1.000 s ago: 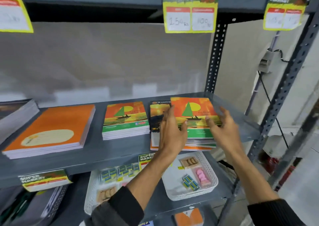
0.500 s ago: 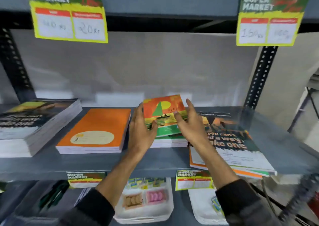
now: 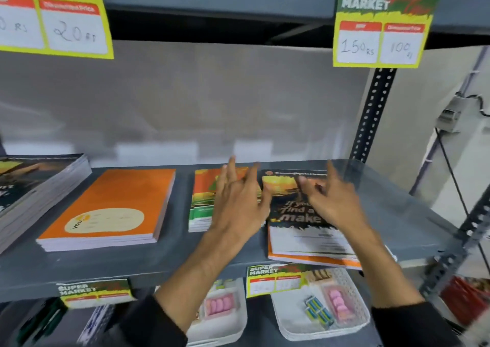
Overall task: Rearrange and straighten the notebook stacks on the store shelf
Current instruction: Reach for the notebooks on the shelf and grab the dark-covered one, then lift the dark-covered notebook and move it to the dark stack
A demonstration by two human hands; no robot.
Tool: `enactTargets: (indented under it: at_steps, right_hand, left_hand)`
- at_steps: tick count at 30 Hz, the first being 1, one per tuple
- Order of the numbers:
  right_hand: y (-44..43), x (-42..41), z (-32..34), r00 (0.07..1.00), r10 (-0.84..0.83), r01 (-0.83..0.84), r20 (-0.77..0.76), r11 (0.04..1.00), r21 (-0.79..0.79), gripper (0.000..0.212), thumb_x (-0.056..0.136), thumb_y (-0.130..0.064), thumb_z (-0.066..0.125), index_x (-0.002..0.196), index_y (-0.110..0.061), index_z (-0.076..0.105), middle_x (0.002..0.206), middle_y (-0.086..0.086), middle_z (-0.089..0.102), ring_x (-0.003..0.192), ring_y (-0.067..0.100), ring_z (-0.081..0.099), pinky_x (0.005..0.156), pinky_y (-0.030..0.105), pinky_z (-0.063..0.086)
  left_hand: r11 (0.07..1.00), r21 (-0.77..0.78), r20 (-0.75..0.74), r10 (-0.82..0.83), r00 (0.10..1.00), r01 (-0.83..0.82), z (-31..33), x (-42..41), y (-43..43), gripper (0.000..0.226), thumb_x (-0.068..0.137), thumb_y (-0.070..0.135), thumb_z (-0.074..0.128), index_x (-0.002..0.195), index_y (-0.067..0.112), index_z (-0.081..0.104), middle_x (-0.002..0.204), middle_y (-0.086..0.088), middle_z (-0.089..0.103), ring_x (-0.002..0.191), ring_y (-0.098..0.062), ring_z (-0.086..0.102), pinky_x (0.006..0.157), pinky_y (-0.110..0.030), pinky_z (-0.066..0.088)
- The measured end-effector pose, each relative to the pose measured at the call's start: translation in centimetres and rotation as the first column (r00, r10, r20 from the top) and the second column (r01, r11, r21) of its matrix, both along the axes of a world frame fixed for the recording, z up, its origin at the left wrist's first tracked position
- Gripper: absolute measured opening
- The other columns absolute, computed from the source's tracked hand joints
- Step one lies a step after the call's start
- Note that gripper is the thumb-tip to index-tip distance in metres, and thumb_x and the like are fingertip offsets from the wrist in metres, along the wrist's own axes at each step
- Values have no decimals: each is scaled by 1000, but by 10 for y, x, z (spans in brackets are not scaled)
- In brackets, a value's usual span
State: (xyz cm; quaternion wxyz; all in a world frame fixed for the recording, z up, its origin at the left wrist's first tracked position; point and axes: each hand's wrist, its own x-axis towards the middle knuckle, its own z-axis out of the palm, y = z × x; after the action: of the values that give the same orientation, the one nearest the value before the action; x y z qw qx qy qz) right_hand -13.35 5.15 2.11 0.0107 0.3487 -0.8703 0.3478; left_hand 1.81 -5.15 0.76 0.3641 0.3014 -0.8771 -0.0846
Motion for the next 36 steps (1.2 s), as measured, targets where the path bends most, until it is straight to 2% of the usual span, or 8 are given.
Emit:
enactTargets:
  at_steps: [4, 8, 13, 17, 22, 27, 33, 36]
  right_hand:
    - [48, -37, -19, 989, -147, 149, -26, 978, 147, 94, 89, -57, 55, 156, -7, 13, 129, 30, 62, 121, 47, 57, 99, 48, 45]
    - [65, -41, -36, 996, -91, 92, -14, 985, 146, 90, 85, -43, 70, 151, -2, 24, 121, 29, 66, 112, 46, 62, 86, 43, 48]
    - [74, -40, -42, 995, -85, 85, 46, 996, -13, 80, 83, -36, 75, 145, -3, 35, 111, 26, 68, 105, 44, 64, 79, 40, 49]
    - [80, -40, -44, 987, -80, 97, 139, 988, -119, 71, 85, -25, 74, 142, -4, 39, 114, 24, 67, 107, 41, 63, 81, 37, 48]
    - [101, -41, -45, 955, -84, 162, 286, 952, -259, 64, 86, -21, 74, 140, -12, 42, 115, 16, 66, 108, 32, 63, 76, 26, 38]
    - [120, -21, -27, 967, -120, 210, 226, 875, -436, 57, 91, -19, 68, 142, -18, 43, 86, 9, 66, 62, 11, 55, 64, 34, 40]
    - [89, 25, -5, 975, 63, 99, 213, 734, -672, 52, 93, -19, 65, 141, -28, 47, 121, -10, 54, 107, 7, 53, 94, 33, 44]
    - [39, 64, -3, 964, 162, 46, 209, 676, -735, 48, 95, -15, 63, 141, -23, 50, 121, -7, 58, 116, 6, 52, 97, 29, 41]
  left_hand:
    - [981, -189, 365, 110, 925, -42, -13, -42, 21, 67, 98, 50, 27, 145, 3, 35, 132, -28, 58, 151, -32, -4, 123, -48, -8]
    - [966, -246, 562, 214, 799, -86, -11, -65, 32, 71, 98, 54, 20, 137, -1, 44, 130, -20, 62, 146, -38, 24, 108, -47, -31]
    - [972, -199, 626, 227, 746, -129, -5, -79, 36, 67, 99, 53, 20, 106, 5, 66, 110, -8, 68, 124, -29, 53, 118, -52, -13]
    - [987, -5, 421, 149, 895, -162, -7, -85, 33, 53, 93, 52, 47, 119, 6, 56, 93, -8, 71, 128, -36, 47, 118, -50, 6]
    - [982, 190, -49, 9, 999, 1, -6, -91, 35, 69, 78, 14, 75, 134, 18, 34, 93, -1, 61, 105, -21, 48, 80, -21, 19]
    - [865, 347, -551, -124, 825, 362, 16, -78, 47, 68, 80, -9, 69, 129, 28, 40, 96, 3, 74, 87, -7, 72, 63, -6, 51]
    - [676, 403, -807, -54, 588, 616, 54, 0, 27, 55, 88, -9, 62, 129, 22, 43, 118, -5, 69, 96, 9, 67, 80, -15, 54]
    - [612, 407, -837, -46, 545, 678, 60, 58, -2, 61, 92, -13, 52, 137, 23, 33, 116, 3, 67, 103, -9, 68, 90, -30, 56]
